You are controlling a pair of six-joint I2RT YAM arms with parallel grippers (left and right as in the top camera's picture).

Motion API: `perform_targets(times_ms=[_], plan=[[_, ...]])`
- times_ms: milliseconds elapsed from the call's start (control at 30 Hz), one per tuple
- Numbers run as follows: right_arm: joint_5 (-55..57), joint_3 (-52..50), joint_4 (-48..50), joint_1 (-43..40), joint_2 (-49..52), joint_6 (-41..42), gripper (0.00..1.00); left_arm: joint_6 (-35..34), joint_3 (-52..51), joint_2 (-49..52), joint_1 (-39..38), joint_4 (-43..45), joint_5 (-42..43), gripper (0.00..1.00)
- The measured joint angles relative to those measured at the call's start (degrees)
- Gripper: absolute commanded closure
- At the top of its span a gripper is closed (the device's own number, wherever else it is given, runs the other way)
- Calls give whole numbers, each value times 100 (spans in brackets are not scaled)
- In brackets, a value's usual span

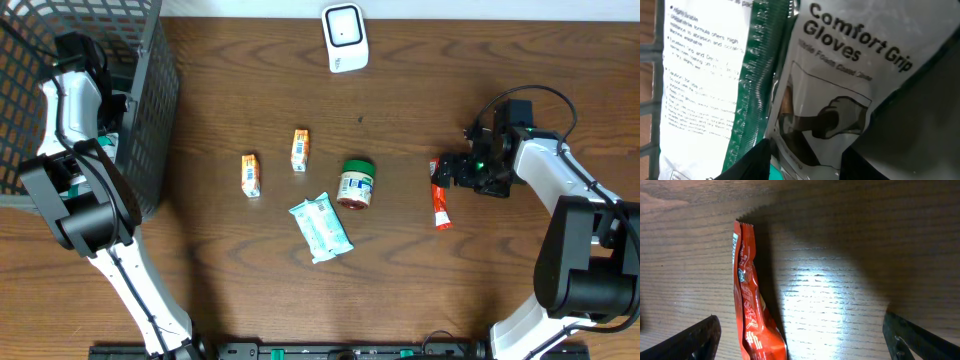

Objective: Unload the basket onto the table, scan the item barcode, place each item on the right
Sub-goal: 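Reach the left gripper into the basket and grasp the green gloves pack, then lift the gloves pack out of the basket with the left gripper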

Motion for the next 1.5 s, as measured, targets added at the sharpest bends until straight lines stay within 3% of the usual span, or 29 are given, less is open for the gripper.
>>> perform_targets(times_ms=[67,367,400,467,500,900,1300,1500], plan=[[0,0,-2,0,0,0,1,-59,0,0,9,11,-61,41],[0,0,0,0,0,0,1,-254,0,0,46,20,-83,43],[0,0,0,0,0,0,1,-304,0,0,50,20,-87,48],[0,0,0,0,0,0,1,-483,0,0,72,20,-87,85],[0,0,0,0,0,0,1,-527,-2,4,85,15,-85,93],[0,0,0,0,0,0,1,-1060,-131,-345,199,-4,-37,93],[0,0,-2,0,0,0,1,-2210,-138,-3971,236,-24,190,93],[0,0,0,0,0,0,1,-2433,-127,-5198,258,-184,868,93]])
